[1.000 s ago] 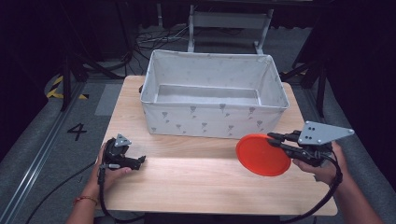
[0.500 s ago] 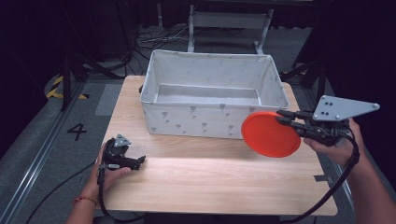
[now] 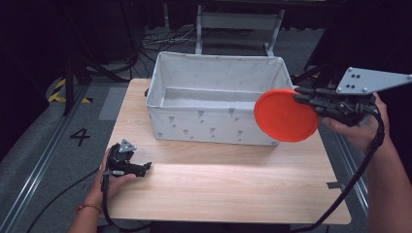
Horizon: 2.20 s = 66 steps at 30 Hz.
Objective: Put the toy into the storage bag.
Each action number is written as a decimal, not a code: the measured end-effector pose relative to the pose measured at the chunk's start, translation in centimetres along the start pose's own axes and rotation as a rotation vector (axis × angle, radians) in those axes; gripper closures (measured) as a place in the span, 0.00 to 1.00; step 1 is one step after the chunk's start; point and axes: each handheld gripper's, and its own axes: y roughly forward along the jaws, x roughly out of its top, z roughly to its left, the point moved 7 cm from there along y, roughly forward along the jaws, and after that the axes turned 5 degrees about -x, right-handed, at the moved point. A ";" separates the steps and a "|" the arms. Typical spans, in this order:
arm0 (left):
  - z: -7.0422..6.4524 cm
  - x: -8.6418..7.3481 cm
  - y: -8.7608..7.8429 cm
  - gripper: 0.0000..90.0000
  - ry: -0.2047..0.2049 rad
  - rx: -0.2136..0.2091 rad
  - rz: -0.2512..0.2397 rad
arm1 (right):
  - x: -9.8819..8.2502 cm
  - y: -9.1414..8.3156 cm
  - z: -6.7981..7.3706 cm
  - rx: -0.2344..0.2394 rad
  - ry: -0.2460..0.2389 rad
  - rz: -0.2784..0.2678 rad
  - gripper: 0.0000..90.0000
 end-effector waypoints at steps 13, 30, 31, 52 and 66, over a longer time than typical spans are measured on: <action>0.0 0.0 0.0 0.00 0.002 -0.001 0.002 | 2.2 2.8 -3.0 -0.019 0.023 0.001 0.91; 0.1 0.1 0.0 0.00 0.003 0.000 0.004 | 0.7 9.1 -7.1 -0.048 0.039 0.103 0.91; 0.1 0.1 0.0 0.00 0.003 0.000 0.003 | 0.4 9.5 -7.3 -0.048 0.040 0.116 0.91; 0.1 0.1 0.1 0.00 0.000 0.004 0.007 | -4.7 16.6 -6.8 0.054 0.046 0.285 0.91; 0.1 0.1 0.1 0.00 0.001 0.003 0.008 | -9.1 18.3 -4.9 0.219 -0.071 0.504 0.91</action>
